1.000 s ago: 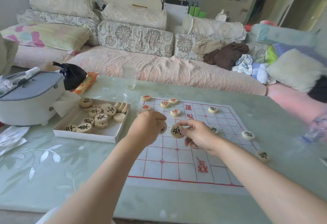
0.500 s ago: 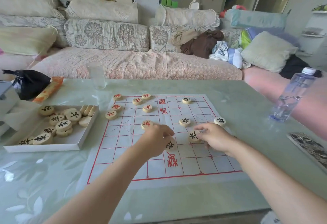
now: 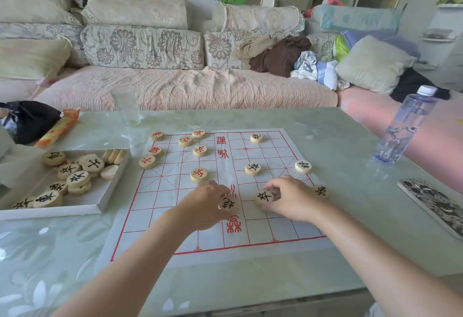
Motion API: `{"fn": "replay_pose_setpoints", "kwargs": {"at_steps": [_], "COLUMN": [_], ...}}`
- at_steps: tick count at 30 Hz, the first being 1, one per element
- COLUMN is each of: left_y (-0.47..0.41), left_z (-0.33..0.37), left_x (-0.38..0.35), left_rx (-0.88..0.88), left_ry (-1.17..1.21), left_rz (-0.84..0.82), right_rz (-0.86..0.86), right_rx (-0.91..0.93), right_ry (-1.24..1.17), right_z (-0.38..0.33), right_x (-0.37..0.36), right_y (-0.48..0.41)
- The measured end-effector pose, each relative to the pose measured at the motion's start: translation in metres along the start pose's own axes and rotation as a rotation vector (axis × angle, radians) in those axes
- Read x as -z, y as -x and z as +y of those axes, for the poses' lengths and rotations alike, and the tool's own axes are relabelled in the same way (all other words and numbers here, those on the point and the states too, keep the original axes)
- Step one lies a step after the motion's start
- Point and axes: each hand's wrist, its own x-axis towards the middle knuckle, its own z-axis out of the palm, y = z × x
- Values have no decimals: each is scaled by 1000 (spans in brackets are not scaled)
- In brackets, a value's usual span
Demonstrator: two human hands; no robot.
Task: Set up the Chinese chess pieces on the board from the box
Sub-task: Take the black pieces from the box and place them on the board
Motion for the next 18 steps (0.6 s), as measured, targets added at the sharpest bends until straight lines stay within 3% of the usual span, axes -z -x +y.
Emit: {"fn": "replay_pose_setpoints", "kwargs": {"at_steps": [7, 15, 18], "left_y": [-4, -4, -3], "left_z": [7, 33, 39], "left_x": [1, -4, -5], "left_rx": [83, 97, 155], "left_ry": [226, 791, 1041], "left_rz": [-24, -14, 12], "right_rz": [45, -34, 16], "right_rx": [44, 107, 119], "right_ry": [-33, -679, -765], "right_z": [-7, -24, -19], "right_x": [3, -3, 3], "right_y": [8, 18, 19]}}
